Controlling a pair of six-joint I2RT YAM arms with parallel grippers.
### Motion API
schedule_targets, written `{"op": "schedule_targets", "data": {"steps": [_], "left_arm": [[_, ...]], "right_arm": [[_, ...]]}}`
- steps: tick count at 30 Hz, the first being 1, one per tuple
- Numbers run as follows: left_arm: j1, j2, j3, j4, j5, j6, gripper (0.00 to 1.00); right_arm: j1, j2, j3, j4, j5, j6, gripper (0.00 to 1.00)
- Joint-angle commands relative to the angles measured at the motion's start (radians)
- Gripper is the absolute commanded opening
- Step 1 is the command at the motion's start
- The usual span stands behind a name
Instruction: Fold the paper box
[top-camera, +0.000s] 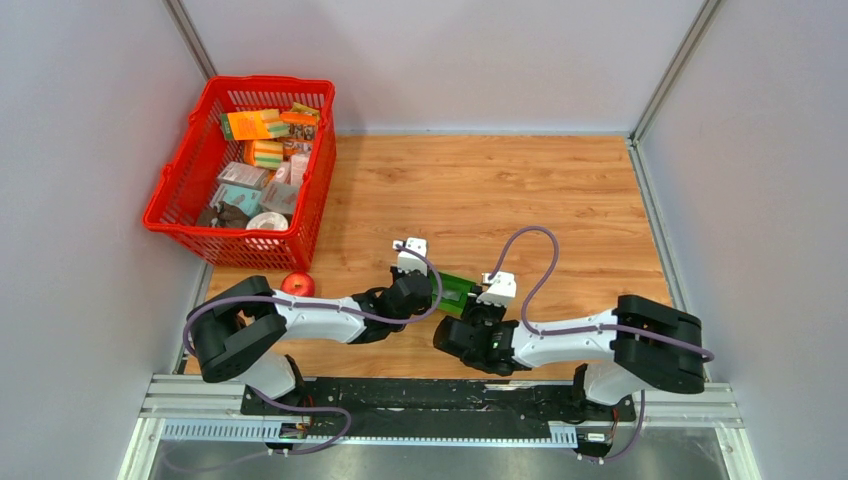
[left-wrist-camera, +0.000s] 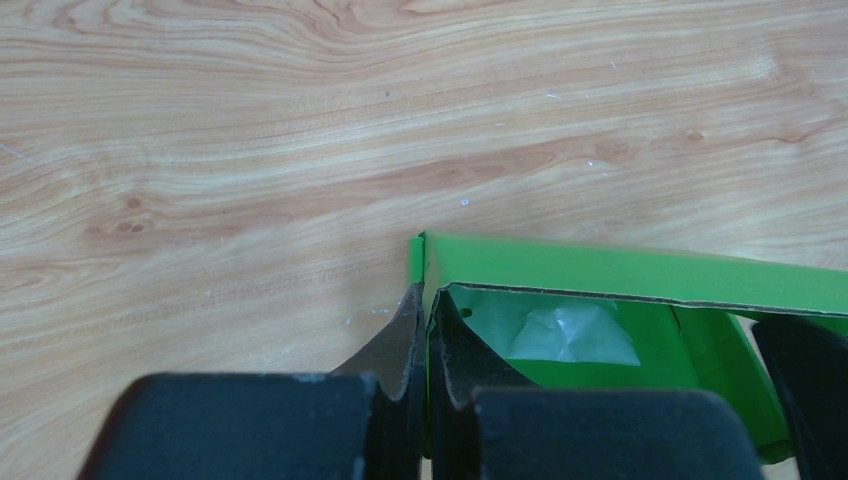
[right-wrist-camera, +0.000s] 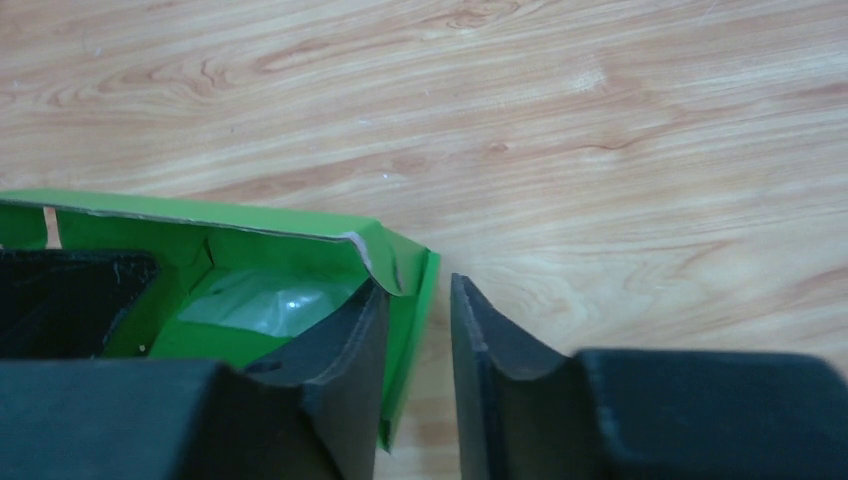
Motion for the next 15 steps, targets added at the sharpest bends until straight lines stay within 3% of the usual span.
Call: {"op": "schedule_targets", "data": {"steps": [1, 3, 5, 7, 12, 15], "left_arm": [[-0.01, 0.007, -0.032, -0.094, -0.034, -0.021, 0.0], [-0.013, 0.0, -0.033, -0.099, -0.04, -0.02, 0.0], [-0.019, -0.003, -0.033, -0.105, -0.052, -0.016, 0.0], [-0.022, -0.003, -0.03, -0.111, -0.057, -0.018, 0.0], [-0.03, -0.008, -0.027, -0.125, -0.076, -0.027, 0.0], [-0.033, -0.006, -0.025, -0.137, -0.082, -0.033, 0.0]], "right_arm": [[0.013, -0.12, 0.024, -0.216, -0.034, 0.031, 0.36], [0.02, -0.169, 0.026, -0.259, -0.118, -0.042, 0.43], [0.037, -0.272, 0.007, -0.298, -0.167, -0.091, 0.64], [0.037, -0.384, -0.037, -0.279, -0.305, -0.202, 0.71], [0.028, -0.554, -0.04, -0.309, -0.601, -0.286, 0.82], [-0.099, -0.626, 0.013, -0.353, -0.843, -0.221, 0.83]]}}
